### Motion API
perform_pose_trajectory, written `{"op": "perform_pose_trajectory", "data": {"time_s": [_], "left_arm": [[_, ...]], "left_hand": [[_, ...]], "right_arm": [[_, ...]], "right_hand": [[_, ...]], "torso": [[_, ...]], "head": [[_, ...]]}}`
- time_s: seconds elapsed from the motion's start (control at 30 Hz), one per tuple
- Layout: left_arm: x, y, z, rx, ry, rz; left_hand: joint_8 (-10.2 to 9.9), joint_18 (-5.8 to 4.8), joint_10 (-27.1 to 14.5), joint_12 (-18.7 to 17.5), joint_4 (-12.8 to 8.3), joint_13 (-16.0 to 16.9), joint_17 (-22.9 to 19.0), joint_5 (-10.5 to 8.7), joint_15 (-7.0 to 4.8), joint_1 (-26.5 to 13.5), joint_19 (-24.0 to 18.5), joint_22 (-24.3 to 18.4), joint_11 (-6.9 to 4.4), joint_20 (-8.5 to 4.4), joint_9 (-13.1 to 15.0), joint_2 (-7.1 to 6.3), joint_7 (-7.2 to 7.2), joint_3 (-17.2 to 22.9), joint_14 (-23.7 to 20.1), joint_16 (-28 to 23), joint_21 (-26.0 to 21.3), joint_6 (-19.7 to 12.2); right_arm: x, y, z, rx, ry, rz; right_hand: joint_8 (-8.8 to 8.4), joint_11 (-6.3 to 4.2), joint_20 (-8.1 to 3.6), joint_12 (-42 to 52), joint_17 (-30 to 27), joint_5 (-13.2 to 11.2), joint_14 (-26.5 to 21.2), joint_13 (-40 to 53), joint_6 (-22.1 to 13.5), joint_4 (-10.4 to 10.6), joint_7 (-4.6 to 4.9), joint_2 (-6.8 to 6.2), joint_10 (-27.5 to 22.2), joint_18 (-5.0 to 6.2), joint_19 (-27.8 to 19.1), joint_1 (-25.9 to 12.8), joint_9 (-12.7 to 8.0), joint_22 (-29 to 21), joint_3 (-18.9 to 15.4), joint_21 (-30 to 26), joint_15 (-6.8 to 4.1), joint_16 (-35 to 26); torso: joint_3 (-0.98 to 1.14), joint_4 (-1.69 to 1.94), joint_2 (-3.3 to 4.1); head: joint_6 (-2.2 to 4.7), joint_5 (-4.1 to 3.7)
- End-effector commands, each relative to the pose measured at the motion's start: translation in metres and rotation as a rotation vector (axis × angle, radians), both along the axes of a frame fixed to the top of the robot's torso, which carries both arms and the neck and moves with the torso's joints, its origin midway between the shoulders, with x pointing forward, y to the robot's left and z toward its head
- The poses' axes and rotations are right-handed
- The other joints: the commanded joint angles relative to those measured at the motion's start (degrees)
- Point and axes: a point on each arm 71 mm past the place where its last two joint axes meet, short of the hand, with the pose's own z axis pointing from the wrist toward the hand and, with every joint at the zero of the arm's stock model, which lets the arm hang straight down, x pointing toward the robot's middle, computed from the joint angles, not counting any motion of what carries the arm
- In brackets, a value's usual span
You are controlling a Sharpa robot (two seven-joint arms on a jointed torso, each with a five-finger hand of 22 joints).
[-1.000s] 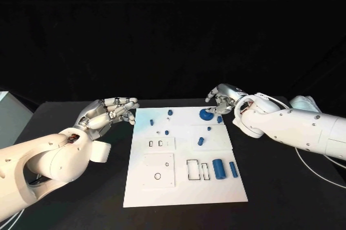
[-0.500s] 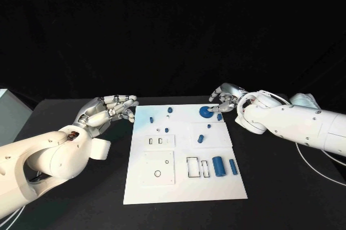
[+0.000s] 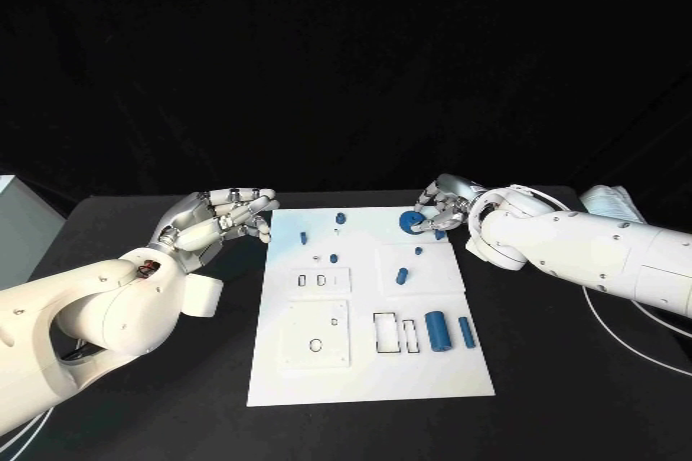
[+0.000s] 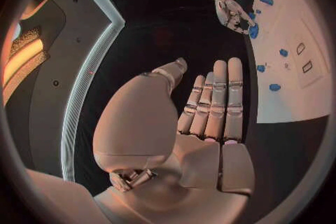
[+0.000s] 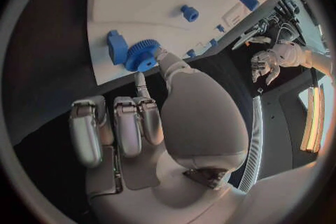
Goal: Assemble the parts on the task board
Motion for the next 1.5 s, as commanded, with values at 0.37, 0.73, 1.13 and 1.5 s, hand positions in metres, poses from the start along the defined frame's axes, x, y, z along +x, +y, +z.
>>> {"op": "perform_pose_trajectory", "data": {"time_s": [0.37, 0.73, 1.13, 1.5], "left_arm": [[0.000, -0.003, 0.002, -0.004, -0.010, -0.023], [0.000, -0.002, 0.001, -0.004, -0.010, -0.022], [0.000, -0.002, 0.001, -0.003, -0.010, -0.021], [0.001, -0.002, 0.001, -0.003, -0.009, -0.021]], "left_hand": [[-0.05, 0.29, -0.10, -0.29, 0.11, 0.09, -0.09, 0.12, -0.02, -0.26, -0.36, 0.08, 0.15, 0.17, -0.05, 0.30, 1.23, 0.35, -0.52, 0.32, 0.20, -0.31], [-0.05, 0.29, -0.10, -0.29, 0.11, 0.09, -0.09, 0.12, -0.02, -0.26, -0.36, 0.08, 0.15, 0.17, -0.05, 0.30, 1.23, 0.35, -0.52, 0.32, 0.20, -0.31], [-0.05, 0.30, -0.10, -0.27, 0.05, 0.10, -0.13, 0.12, -0.02, -0.26, -0.51, 0.19, 0.15, 0.19, -0.05, 0.31, 1.22, 0.42, -0.60, 0.40, 0.40, -0.31], [-0.05, 0.30, -0.10, -0.27, 0.05, 0.10, -0.13, 0.12, -0.02, -0.26, -0.51, 0.19, 0.15, 0.19, -0.05, 0.31, 1.22, 0.42, -0.60, 0.40, 0.40, -0.31]], "right_arm": [[0.002, 0.003, -0.006, -0.004, 0.042, 0.009], [0.002, 0.004, -0.002, -0.021, -0.027, 0.002], [-0.006, 0.021, 0.013, -0.029, -0.225, 0.028], [-0.021, 0.077, 0.022, -0.040, -0.326, 0.166]], "right_hand": [[-0.06, 0.30, 0.29, 0.21, 14.02, 0.43, 5.65, 15.06, -0.21, 0.42, 0.02, 0.95, 5.97, -0.80, 5.99, 0.45, 0.11, 15.08, -0.43, 0.20, 0.48, 0.32], [1.38, -0.70, -0.30, 0.21, 14.19, 1.05, 5.68, 15.06, 3.68, -0.16, -1.11, 4.42, 5.97, -0.80, 5.99, 4.19, 0.20, 15.08, 6.76, 0.20, -0.35, 0.38], [3.06, -1.83, -1.32, 0.21, 15.01, 0.34, 5.86, 15.06, 6.57, -0.97, -2.39, 3.00, 5.97, -0.80, 5.99, 1.83, 0.78, 15.08, 11.20, 0.20, -1.41, 0.64], [3.16, -1.94, -1.49, 0.21, 15.06, 0.20, 5.87, 15.06, 6.61, -0.94, -2.48, 2.36, 5.97, -0.80, 5.99, 1.02, 0.84, 15.08, 11.43, 0.20, -1.56, 0.66]], "torso": [[0.07, -0.08, -0.02], [0.08, -0.07, -0.03], [0.02, -0.02, -0.09], [0.02, 0.02, -0.06]], "head": [[-0.28, 0.20], [-0.35, 0.09], [-0.19, 0.24], [-0.10, 0.50]]}}
